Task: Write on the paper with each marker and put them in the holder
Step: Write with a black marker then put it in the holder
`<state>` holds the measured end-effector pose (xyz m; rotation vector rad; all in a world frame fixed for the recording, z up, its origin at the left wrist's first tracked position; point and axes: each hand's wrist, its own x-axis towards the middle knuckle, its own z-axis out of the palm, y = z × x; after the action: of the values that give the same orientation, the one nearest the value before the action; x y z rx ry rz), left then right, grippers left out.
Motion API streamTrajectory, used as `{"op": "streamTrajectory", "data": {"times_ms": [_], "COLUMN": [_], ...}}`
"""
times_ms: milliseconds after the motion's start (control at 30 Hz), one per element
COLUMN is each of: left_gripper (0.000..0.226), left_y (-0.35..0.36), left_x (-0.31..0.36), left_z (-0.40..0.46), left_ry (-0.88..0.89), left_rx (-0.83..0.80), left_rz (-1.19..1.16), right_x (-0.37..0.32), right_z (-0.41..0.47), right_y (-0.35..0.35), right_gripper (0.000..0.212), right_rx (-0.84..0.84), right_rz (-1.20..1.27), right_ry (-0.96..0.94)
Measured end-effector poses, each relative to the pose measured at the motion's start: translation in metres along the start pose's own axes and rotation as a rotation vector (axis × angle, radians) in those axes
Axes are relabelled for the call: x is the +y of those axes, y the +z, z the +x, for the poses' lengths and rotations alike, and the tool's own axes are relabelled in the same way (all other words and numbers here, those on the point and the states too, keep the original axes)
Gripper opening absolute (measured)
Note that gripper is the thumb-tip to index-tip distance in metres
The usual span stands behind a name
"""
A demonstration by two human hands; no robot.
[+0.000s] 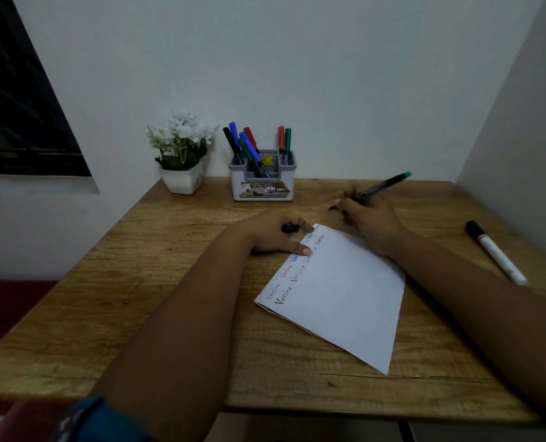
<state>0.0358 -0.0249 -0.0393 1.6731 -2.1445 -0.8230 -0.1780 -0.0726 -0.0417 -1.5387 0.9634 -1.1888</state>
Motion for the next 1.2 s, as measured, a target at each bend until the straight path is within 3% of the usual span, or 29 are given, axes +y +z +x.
{"op": "streamTrajectory", "data": {"times_ms": [100,167,267,333,400,633,867,1200], "left_gripper": [0.043,0.034,0.023,0.02,0.021,0.022,0.02,0.036], "left_y": [0.0,-0.004,-0.013,-0.014,-0.012,-0.013,-0.009,0.007], "left_x": [0.007,0.012,0.018,0.019,0.021,0.024,0.028,0.041], "left_z": [-0.001,0.001,0.002,0.001,0.001,0.004,0.007,0.006], "left_ry": [-0.072,-0.084,-0.014,0.009,0.018,0.016,0.035,-0.055], "left_rx": [0.25,0.384,0.404,0.411,0.422,0.428,0.405,0.317], "left_rz": [-0.275,-0.78,-1.481,-1.661,-1.726,-1.84,-1.854,-1.494], "right_x": [-0.02,-0.034,-0.048,-0.05,-0.049,-0.042,-0.027,-0.023], "right_z": [-0.002,-0.006,-0.018,-0.029,-0.037,-0.041,-0.035,-0.033], "right_y": [0.007,0.012,0.027,0.037,0.042,0.047,0.047,0.041], "right_gripper": [0.02,0.021,0.016,0.019,0.03,0.002,0.007,0.01], "right_rx": [0.04,0.062,0.028,-0.073,-0.146,-0.076,-0.097,-0.114], "right_rz": [0.071,0.093,0.22,0.289,0.269,0.012,-0.14,-0.383], "right_ry": [-0.031,-0.074,-0.08,-0.021,-0.012,-0.267,-0.408,-0.653]}}
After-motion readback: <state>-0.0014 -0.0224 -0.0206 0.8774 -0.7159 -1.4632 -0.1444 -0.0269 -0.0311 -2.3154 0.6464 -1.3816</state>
